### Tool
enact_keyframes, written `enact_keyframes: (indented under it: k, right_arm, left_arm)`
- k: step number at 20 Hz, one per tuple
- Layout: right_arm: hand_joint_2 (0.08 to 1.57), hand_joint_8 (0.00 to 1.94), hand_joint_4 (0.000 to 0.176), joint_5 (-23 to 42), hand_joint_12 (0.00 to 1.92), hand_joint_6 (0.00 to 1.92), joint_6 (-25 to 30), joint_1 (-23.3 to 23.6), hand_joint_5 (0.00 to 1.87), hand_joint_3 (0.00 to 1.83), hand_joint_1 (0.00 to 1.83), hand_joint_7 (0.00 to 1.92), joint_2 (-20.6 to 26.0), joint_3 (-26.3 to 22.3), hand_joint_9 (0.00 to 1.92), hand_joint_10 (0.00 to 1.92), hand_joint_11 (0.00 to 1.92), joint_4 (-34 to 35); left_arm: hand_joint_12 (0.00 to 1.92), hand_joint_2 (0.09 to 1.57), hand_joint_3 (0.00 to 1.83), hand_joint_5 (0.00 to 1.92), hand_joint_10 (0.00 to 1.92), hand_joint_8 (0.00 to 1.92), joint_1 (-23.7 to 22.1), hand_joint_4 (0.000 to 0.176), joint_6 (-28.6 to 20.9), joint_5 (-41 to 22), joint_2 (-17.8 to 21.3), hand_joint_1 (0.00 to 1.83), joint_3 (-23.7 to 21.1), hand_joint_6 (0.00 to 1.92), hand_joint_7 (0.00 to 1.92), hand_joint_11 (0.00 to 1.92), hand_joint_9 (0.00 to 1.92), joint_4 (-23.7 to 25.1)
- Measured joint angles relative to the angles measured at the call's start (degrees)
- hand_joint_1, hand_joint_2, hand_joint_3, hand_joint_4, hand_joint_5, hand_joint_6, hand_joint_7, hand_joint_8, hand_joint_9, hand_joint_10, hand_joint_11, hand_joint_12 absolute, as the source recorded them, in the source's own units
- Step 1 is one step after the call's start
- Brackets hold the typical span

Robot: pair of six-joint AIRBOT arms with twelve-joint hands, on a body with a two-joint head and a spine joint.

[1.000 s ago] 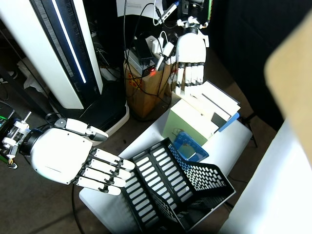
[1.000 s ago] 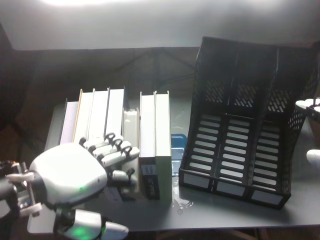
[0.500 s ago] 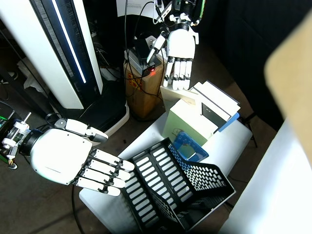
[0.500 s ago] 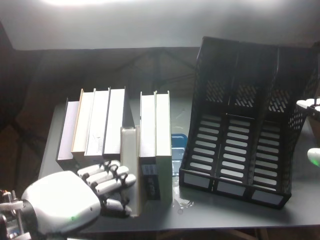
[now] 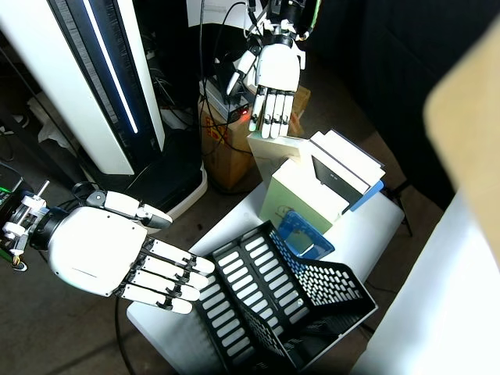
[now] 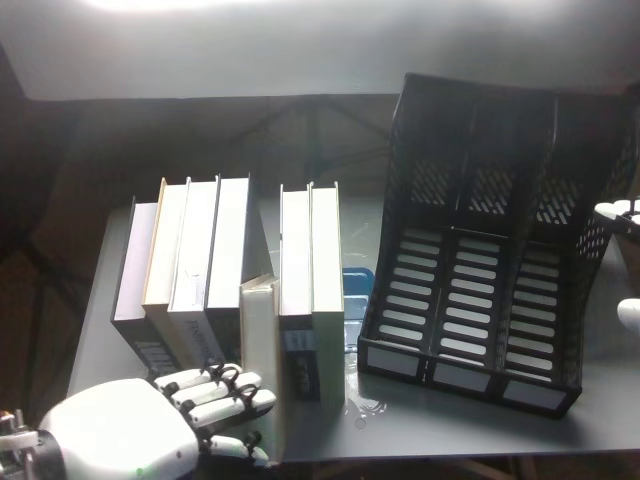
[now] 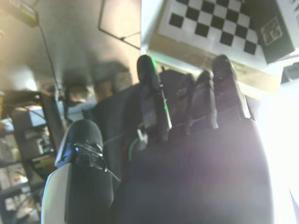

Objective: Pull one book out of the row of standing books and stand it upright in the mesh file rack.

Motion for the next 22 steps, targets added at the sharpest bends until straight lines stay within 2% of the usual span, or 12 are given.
enact_keyframes:
  k: [1, 2, 4, 5, 7, 8, 10, 13, 15, 16, 20, 22]
  right_arm:
    - [1.38, 0.00, 0.000, -0.02, 0.00, 0.00, 0.35, -0.02, 0.00, 0.00, 0.37, 0.00, 0.00, 0.00, 0.00, 0.00, 0.00, -0.57]
    - [1.38, 0.00, 0.000, 0.02, 0.00, 0.00, 0.52, 0.00, 0.00, 0.00, 0.35, 0.00, 0.00, -0.11, 0.00, 0.00, 0.00, -2.08]
    - [1.37, 0.00, 0.000, -0.04, 0.00, 0.00, 0.57, 0.22, 0.00, 0.00, 0.37, 0.00, 0.39, -0.87, 0.00, 0.00, 0.00, -4.09]
    - [1.35, 0.00, 0.000, -0.13, 0.00, 0.00, 0.59, 0.72, 0.00, 0.00, 0.35, 0.00, 0.94, -1.60, 0.00, 0.00, 0.00, -5.81]
    - [1.33, 0.00, 0.000, 0.26, 0.00, 0.00, 0.63, 1.77, 0.00, 0.00, 0.41, 0.00, 1.81, -2.40, 0.00, 0.00, 0.00, -8.17]
    - [1.30, 0.00, 0.000, 0.28, 0.00, 0.00, 0.74, 2.36, 0.00, 0.00, 0.49, 0.00, 2.05, -2.38, 0.00, 0.00, 0.00, -9.57]
    - [1.26, 0.00, 0.000, -0.09, 0.00, 0.00, 2.08, 4.02, 0.00, 0.00, 0.67, 0.00, 2.34, -2.40, 0.00, 0.00, 0.00, -12.94]
    - [1.20, 0.00, 0.000, -4.33, 0.00, 0.00, 2.51, 8.94, 0.00, 0.00, 0.75, 0.00, 2.29, -2.40, 0.00, 0.00, 0.00, -20.65]
    - [1.17, 0.00, 0.000, -6.99, 0.00, 0.00, 4.04, 12.28, 0.00, 0.00, 0.75, 0.00, 1.27, -1.55, 0.00, 0.00, 0.00, -25.18]
    - [1.14, 0.00, 0.000, -8.59, 0.00, 0.00, 5.57, 13.99, 0.00, 0.00, 0.77, 0.00, -0.04, -0.46, 0.00, 0.00, 0.00, -27.93]
    - [1.06, 0.00, 0.000, -15.93, 0.00, 0.00, 9.97, 20.41, 0.00, 0.00, 0.82, 0.00, -4.79, 2.51, 0.00, 0.00, 0.00, -38.99]
    - [1.00, 0.00, 0.000, -18.53, 0.00, 0.00, 13.75, 23.58, 0.00, 0.00, 0.91, 0.00, -7.78, 4.57, 0.00, 0.00, 0.00, -45.38]
  left_arm:
    - [0.00, 1.32, 0.02, 0.41, 0.00, 0.00, 0.00, 0.000, 0.02, -0.59, 1.09, 0.00, -0.31, 0.00, 0.00, 0.00, 0.00, 0.15]
    - [0.00, 1.33, 0.01, 0.27, 0.00, 0.00, 0.00, 0.000, 0.02, -2.60, 2.21, 0.00, -0.46, 0.00, 0.00, 0.00, 0.00, -0.39]
    - [0.00, 1.34, 0.01, 0.25, 0.00, 0.00, 0.00, 0.000, 0.83, -5.55, 3.65, 0.04, -1.16, 0.00, 0.00, 0.00, 0.00, -2.08]
    - [0.00, 1.34, 0.01, 0.13, 0.00, 0.00, 0.31, 0.029, 1.53, -8.35, 4.57, 0.05, -1.44, 0.00, 0.00, 0.00, 0.00, -3.32]
    - [0.00, 1.36, 0.01, 0.08, 0.00, 0.00, 0.68, 0.027, 3.02, -11.98, 5.20, 0.02, -1.64, 0.00, 0.00, 0.00, 0.00, -5.64]
    - [0.00, 1.34, 0.00, 0.05, 0.00, 0.00, 1.07, 0.026, 3.93, -13.53, 5.44, 0.11, -1.75, 0.01, 0.00, 0.00, 0.00, -7.32]
    - [0.00, 1.30, 0.00, 0.00, 0.00, 0.00, 1.57, 0.045, 6.05, -16.50, 5.77, 0.28, -1.66, 0.00, 0.00, 0.00, 0.00, -12.00]
    - [0.00, 1.29, 0.00, 0.00, 0.00, 0.00, 1.90, 0.082, 7.15, -19.54, 5.77, 0.21, 0.22, 0.00, 0.00, 0.00, 0.00, -19.28]
    - [0.00, 1.26, 0.00, 0.00, 0.00, 0.00, 1.90, 0.111, 7.23, -20.31, 5.77, 0.24, 1.44, 0.00, 0.00, 0.00, 0.00, -22.88]
    - [0.00, 1.24, 0.00, 0.00, 0.00, 0.00, 1.92, 0.121, 7.23, -20.52, 5.77, 0.32, 2.01, 0.00, 0.00, 0.00, 0.00, -24.30]
    - [0.00, 1.22, 0.00, 0.00, 0.00, 0.00, 2.51, 0.110, 7.23, -20.55, 5.64, 0.44, 3.65, 0.00, 0.00, 0.00, 0.00, -28.33]
    - [0.00, 1.20, 0.00, 0.00, 0.00, 0.00, 2.51, 0.092, 7.21, -20.63, 5.29, 0.53, 4.79, 0.00, 0.00, 0.00, 0.00, -30.58]
